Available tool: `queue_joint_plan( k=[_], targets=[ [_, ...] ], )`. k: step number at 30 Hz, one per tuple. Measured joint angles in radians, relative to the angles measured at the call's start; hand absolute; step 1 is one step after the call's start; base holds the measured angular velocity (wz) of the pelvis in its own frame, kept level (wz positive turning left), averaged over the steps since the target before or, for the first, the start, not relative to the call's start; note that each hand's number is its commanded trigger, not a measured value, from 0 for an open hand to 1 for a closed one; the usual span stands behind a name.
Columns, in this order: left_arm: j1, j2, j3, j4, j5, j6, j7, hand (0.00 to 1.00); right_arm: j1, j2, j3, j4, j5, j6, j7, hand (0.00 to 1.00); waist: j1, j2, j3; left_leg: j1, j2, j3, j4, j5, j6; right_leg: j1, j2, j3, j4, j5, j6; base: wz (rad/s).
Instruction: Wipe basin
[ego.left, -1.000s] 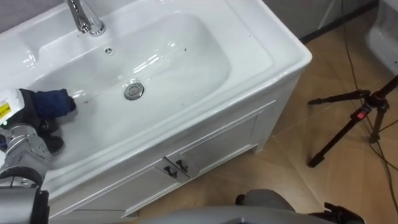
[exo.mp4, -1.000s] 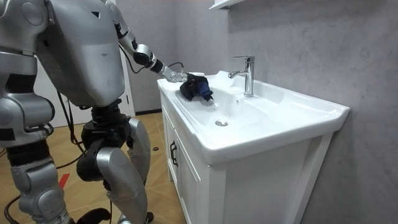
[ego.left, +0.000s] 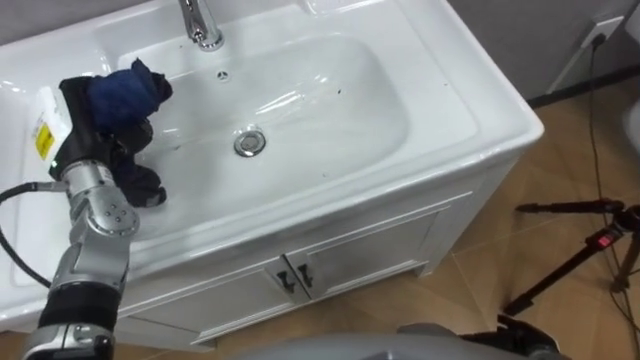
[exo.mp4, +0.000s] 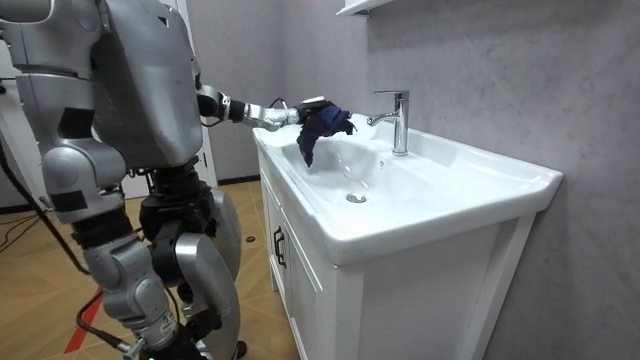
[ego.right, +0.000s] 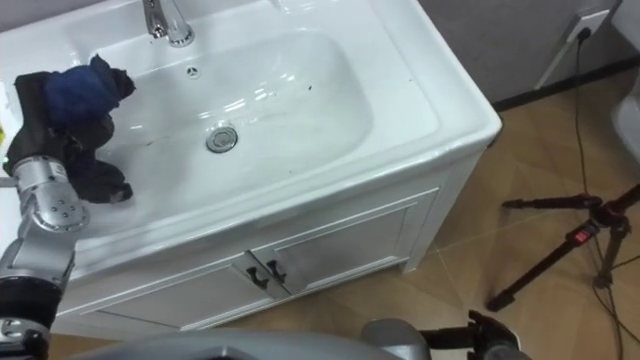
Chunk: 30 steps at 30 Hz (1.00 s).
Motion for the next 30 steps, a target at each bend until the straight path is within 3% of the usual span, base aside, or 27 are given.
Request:
queue_joint_plan(
  k=[8, 21, 26, 30],
  targets=[
    [0.000, 0.000, 0.001, -0.041, 0.005, -0.022, 0.056, 1.00, -0.001, 0.001, 0.000, 0.026, 0.001, -0.003, -0.003, 0.00, 0.018, 0.003, 0.0010, 0.018, 0.000, -0.002, -0.017, 0.000, 0.000, 0.026, 0.002, -0.002, -0.023, 0.000, 0.003, 0.01],
    [0.003, 0.000, 0.001, -0.051, 0.087, -0.016, 0.072, 1.00, 0.006, 0.000, 0.001, 0.040, 0.000, 0.000, -0.005, 0.00, 0.030, 0.005, 0.0027, 0.018, -0.001, -0.005, -0.024, 0.000, 0.000, 0.033, 0.003, -0.002, -0.039, -0.001, 0.007, 0.01],
    [0.050, 0.000, 0.004, -0.153, 0.087, 0.000, 0.074, 1.00, 0.012, 0.000, 0.001, 0.042, 0.000, 0.022, -0.018, 0.00, 0.032, 0.008, 0.0010, 0.021, -0.001, -0.006, -0.026, 0.000, 0.000, 0.034, 0.005, -0.001, -0.050, 0.001, 0.008, 0.00],
    [0.067, 0.000, 0.026, -0.155, 0.088, 0.002, 0.079, 1.00, 0.012, -0.001, 0.001, 0.042, -0.006, 0.022, -0.025, 0.00, 0.033, 0.014, 0.0011, 0.032, -0.001, -0.005, -0.037, 0.000, 0.000, 0.036, 0.007, 0.001, -0.049, 0.001, 0.008, -0.05]
  ],
)
